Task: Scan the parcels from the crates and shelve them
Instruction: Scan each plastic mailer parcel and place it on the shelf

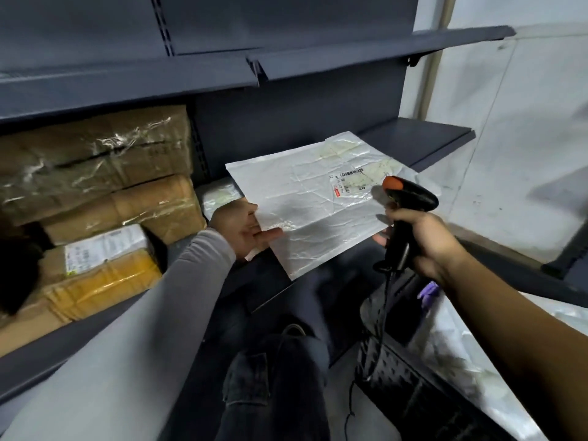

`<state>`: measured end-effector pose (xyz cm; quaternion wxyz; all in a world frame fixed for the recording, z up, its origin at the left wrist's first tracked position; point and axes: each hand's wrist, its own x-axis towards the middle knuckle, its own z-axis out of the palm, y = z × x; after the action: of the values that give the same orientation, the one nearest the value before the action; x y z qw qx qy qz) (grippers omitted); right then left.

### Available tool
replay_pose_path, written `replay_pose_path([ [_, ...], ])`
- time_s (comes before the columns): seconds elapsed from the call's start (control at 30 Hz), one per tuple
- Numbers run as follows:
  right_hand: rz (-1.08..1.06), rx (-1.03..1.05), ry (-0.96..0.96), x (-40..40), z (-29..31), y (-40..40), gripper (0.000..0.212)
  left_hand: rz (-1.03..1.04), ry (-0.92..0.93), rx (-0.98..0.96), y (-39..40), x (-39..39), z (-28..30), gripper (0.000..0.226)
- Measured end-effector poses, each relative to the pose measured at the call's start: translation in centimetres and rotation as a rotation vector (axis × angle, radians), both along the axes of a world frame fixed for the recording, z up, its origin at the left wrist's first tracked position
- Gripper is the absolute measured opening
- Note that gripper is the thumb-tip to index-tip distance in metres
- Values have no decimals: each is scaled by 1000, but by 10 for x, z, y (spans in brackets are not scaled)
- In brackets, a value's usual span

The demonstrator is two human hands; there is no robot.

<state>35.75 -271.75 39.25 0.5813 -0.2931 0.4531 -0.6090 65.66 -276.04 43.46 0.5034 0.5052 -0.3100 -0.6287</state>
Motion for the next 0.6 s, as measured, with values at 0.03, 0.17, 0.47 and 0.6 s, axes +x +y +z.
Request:
replay_pose_path([
  [0.03, 12, 1, 8, 5, -1, -7, 26, 15, -15, -3, -2, 4, -1, 26],
  [0.17, 56, 10, 25, 21, -9, -35, 35, 112, -133, -52, -10, 15, -4, 34],
  [0.47, 82, 56, -10, 60, -12, -67, 28, -216, -1333, -400, 3, -3, -20, 64],
  [0.6, 68, 58, -2, 69, -10, -74, 34, -381, -1514, -437, 3, -6, -39, 72],
])
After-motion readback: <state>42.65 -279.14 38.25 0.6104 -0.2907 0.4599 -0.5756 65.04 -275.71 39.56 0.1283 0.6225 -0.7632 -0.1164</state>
